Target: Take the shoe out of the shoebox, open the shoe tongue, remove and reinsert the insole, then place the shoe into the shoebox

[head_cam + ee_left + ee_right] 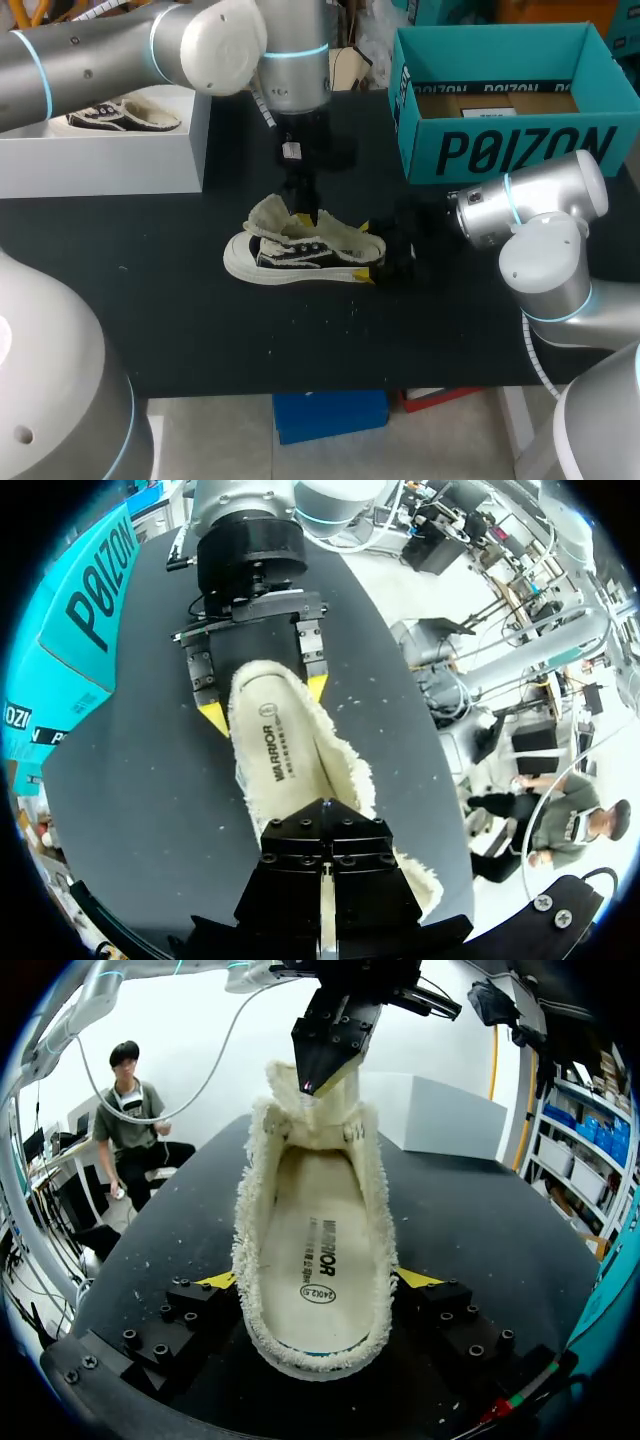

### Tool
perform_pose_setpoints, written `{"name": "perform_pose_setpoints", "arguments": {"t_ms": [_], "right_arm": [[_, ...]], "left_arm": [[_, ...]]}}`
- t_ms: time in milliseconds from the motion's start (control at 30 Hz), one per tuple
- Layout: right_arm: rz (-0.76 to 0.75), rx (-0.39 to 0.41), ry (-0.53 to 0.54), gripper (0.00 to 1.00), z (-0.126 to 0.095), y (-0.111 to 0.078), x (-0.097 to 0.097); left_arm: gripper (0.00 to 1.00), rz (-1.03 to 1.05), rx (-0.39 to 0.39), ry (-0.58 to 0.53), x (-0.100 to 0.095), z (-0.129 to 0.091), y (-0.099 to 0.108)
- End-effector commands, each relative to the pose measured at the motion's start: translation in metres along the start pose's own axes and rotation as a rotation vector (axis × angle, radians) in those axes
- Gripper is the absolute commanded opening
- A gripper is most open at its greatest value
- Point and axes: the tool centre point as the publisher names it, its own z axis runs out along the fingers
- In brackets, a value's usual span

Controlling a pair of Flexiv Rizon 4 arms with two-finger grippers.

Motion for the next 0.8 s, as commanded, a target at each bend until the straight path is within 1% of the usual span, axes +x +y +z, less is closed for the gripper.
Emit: {"name": "perform_pose_setpoints", "arguments": {"t_ms": [33,133,233,600,667,700,800], "right_arm": [[0.001,0.001,0.0,0.0,0.0,-0.004,-0.001],[0.001,0.001,0.0,0.0,0.0,-0.004,-0.001],[0.001,0.001,0.0,0.0,0.0,-0.004,-0.001],[0.001,0.001,0.0,0.0,0.0,-0.004,-0.001],[0.001,0.001,0.0,0.0,0.0,-0.004,-0.001],[0.001,0.001,0.0,0.0,0.0,-0.004,-0.001],[0.001,0.001,0.0,0.0,0.0,-0.004,-0.001]], "left_arm": [[0.0,-0.006,0.005,0.033,-0.014,0.012,-0.001],[0.0,-0.008,0.025,0.046,-0.017,0.017,-0.001],[0.0,-0.005,0.044,0.054,-0.019,0.015,-0.003],[0.0,-0.005,0.044,0.054,-0.019,0.015,-0.003],[0.0,-0.012,0.094,0.085,-0.02,0.008,0.0],[0.0,-0.022,0.123,0.08,-0.02,0.004,0.002],[0.0,-0.033,0.154,0.084,-0.02,-0.002,0.003]]}}
